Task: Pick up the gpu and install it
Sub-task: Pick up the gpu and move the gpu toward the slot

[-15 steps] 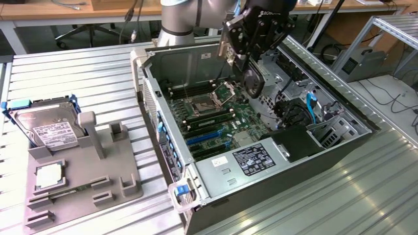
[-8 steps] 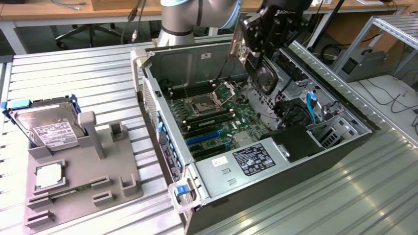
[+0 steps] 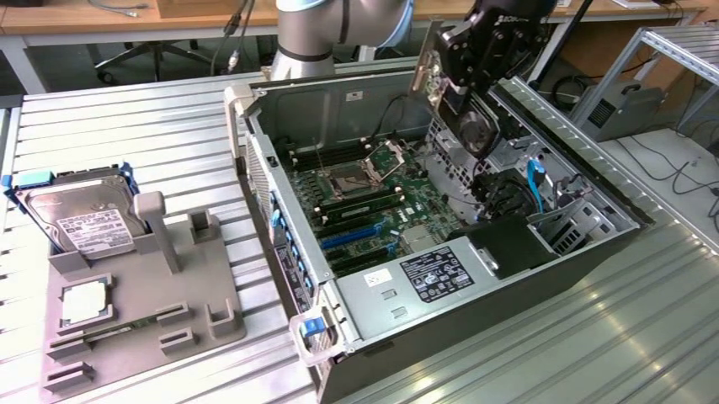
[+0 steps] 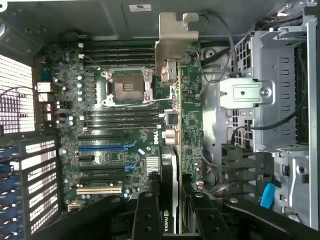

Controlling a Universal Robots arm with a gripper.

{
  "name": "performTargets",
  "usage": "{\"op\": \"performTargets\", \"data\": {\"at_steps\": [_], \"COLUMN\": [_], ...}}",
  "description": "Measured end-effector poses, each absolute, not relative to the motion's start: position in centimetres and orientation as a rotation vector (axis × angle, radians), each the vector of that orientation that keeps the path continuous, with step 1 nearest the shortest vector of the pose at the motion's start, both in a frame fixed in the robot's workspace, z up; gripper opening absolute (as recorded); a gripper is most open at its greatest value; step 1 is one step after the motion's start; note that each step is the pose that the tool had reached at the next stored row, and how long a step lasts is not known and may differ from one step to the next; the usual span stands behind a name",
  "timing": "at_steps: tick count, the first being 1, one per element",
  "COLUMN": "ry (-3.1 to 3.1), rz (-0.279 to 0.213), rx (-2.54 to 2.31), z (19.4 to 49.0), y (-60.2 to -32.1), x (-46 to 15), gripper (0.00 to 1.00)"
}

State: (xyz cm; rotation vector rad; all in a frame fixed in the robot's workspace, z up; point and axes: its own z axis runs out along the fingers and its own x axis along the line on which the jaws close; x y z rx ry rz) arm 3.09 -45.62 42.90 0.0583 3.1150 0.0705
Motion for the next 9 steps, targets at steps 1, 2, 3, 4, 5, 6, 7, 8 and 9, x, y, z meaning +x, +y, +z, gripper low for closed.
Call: {"op": "performTargets", "data": {"at_steps": [1,2,3,4,5,6,7,8,9], "ry": [3.115,3.115,3.115,3.115,3.115,3.115,3.115,3.115,3.115], "rz": [0.071,0.071,0.071,0.071,0.071,0.071,0.071,0.071,0.071], "rx": [0.058,0.058,0.058,0.058,0.058,0.058,0.058,0.058,0.058], "z": [42.9,42.9,42.9,42.9,42.9,42.9,42.9,42.9,42.9], "y": [-45.6,-45.6,-45.6,-45.6,-45.6,-45.6,-45.6,-45.6,-45.6], "x": [3.4,3.9,4.7,5.1,5.4,5.7,6.1,6.5,6.8], "gripper": [0.27,0.27,0.27,0.27,0.27,0.27,0.27,0.27,0.27]}}
